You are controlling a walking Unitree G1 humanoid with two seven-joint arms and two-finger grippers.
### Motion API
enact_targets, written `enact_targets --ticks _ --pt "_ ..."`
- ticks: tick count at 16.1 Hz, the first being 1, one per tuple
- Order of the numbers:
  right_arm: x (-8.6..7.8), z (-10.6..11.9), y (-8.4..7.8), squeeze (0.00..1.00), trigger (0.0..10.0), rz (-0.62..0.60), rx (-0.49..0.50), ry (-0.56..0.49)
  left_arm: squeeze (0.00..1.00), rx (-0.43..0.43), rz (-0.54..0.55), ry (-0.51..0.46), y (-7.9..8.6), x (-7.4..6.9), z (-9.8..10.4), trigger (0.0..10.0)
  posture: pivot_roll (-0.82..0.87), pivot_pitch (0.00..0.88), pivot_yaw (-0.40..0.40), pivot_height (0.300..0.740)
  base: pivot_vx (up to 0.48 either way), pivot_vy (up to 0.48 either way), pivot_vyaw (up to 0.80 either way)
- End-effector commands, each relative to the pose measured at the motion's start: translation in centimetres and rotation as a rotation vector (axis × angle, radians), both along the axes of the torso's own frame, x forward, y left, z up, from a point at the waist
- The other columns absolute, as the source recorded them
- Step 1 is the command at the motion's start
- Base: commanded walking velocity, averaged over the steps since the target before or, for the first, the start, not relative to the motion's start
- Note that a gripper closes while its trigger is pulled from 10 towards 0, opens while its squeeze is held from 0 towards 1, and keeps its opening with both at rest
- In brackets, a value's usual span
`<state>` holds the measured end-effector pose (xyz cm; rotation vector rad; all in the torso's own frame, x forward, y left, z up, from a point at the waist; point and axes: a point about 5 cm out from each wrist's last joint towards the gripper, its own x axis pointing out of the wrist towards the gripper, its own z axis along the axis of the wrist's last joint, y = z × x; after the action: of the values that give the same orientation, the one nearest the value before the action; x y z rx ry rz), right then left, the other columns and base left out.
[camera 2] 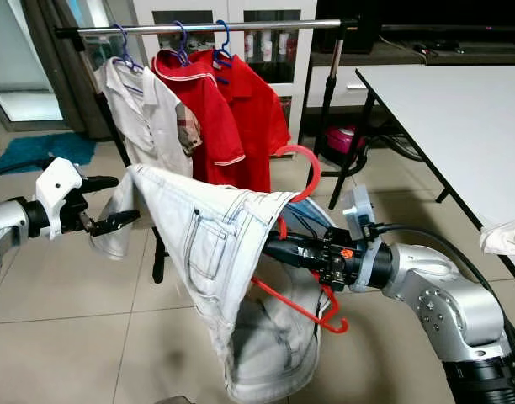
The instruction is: Hang hanger
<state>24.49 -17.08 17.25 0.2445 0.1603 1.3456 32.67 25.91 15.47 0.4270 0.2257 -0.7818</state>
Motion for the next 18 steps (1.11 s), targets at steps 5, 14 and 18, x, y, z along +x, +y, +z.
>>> enact_targets --ticks 5,14,18 --pt "-0.4 1.6 0.1 0.0 10.0 0.017 0.038 -0.07 0.0 -0.091 -0.072 -0.007 -0.3 0.5 0.7 0.0 -0.08 0.0 0.082 0.74 0.0 0.0 0.0" --pt "-0.2 1.4 0.1 0.0 10.0 0.014 0.053 -0.055 0.0 -0.104 -0.05 0.017 0.9 0.3 0.6 0.0 -0.06 0.0 0.073 0.74 0.0 0.0 0.0" --pt "-0.4 1.3 0.3 0.0 10.0 0.017 0.058 -0.054 0.0 -0.103 -0.029 0.007 1.0 0.5 0.6 0.0 -0.07 0.0 0.078 0.74 0.0 0.0 0.0"
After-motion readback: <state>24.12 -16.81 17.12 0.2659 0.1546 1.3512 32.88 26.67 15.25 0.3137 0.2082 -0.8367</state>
